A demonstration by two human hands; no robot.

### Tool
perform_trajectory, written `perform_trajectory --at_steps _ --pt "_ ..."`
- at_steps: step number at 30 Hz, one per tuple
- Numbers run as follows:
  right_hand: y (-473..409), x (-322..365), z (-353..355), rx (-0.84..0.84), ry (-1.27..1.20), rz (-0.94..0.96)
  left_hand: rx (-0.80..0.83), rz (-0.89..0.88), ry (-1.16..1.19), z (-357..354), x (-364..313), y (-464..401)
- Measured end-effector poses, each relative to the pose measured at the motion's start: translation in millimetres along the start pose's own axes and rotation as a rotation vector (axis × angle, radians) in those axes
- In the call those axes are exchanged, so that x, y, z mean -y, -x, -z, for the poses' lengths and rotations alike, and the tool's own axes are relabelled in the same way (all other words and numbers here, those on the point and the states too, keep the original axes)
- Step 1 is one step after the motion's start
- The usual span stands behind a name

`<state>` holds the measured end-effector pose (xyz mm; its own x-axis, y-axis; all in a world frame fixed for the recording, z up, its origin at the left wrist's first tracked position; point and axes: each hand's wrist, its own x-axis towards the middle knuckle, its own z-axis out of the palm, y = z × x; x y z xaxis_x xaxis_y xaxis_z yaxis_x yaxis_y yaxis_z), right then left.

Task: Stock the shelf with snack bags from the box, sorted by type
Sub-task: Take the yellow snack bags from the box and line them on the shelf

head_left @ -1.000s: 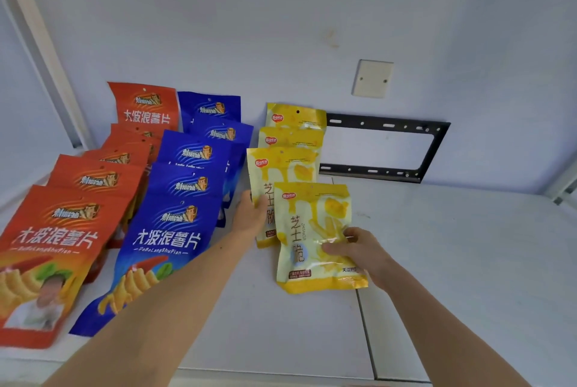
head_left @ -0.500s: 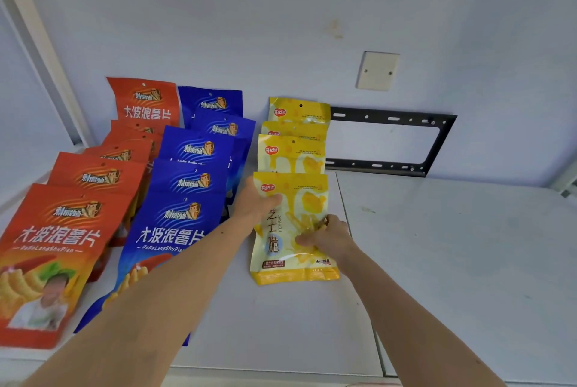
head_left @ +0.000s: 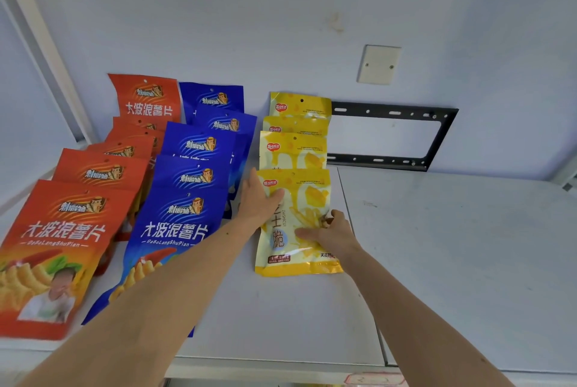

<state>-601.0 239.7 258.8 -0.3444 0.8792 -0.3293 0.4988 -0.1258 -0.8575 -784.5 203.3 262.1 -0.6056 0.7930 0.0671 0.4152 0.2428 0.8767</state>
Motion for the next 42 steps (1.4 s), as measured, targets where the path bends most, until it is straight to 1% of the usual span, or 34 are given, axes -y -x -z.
perform_trajectory --at_steps 3,9,12,16,19,22,24,28,32,34,37,40,42 --pt "3.5 -0.8 0.4 -0.009 0.008 0.03 -0.018 0.012 -0.058 0.9 -2.3 2.7" --pt "7.6 -3.8 9.5 -0.023 0.014 0.052 -0.081 -0.034 -0.194 4.9 -11.2 8.0" --pt "12.2 -6.6 22.5 -0.067 0.021 0.115 -0.137 -0.12 -0.331 8.2 -19.9 11.5" --pt "20.4 -13.0 49.9 -0.191 0.076 0.189 -0.17 -0.23 -0.516 5.7 -40.8 19.6" --pt "27.4 -22.3 75.8 -0.254 0.138 0.2 -0.14 -0.3 -0.609 -7.8 -61.2 29.1" --pt "38.5 -38.7 105.4 -0.297 0.245 0.223 -0.099 -0.407 -0.669 -34.6 -81.9 43.5" --pt "49.9 -55.1 125.3 -0.345 0.309 0.221 -0.052 -0.486 -0.695 -58.8 -93.9 55.9" --pt "84.2 -94.9 164.7 -0.481 0.408 0.176 0.099 -0.629 -0.718 -111.9 -116.0 87.6" --pt "135.7 -139.6 200.9 -0.676 0.422 0.075 0.281 -0.738 -0.639 -166.6 -136.6 133.0" --pt "165.5 -165.9 216.7 -0.762 0.426 0.037 0.34 -0.801 -0.587 -194.2 -145.4 163.9" --pt "212.9 -209.7 239.6 -0.844 0.42 -0.041 0.445 -0.891 -0.522 -232.5 -154.0 221.5" --pt "262.5 -253.5 265.5 -0.91 0.409 -0.152 0.556 -1.017 -0.509 -268.1 -158.4 282.2" --pt "295.8 -280.8 283.7 -0.948 0.394 -0.214 0.608 -1.055 -0.516 -291.2 -158.9 318.4"
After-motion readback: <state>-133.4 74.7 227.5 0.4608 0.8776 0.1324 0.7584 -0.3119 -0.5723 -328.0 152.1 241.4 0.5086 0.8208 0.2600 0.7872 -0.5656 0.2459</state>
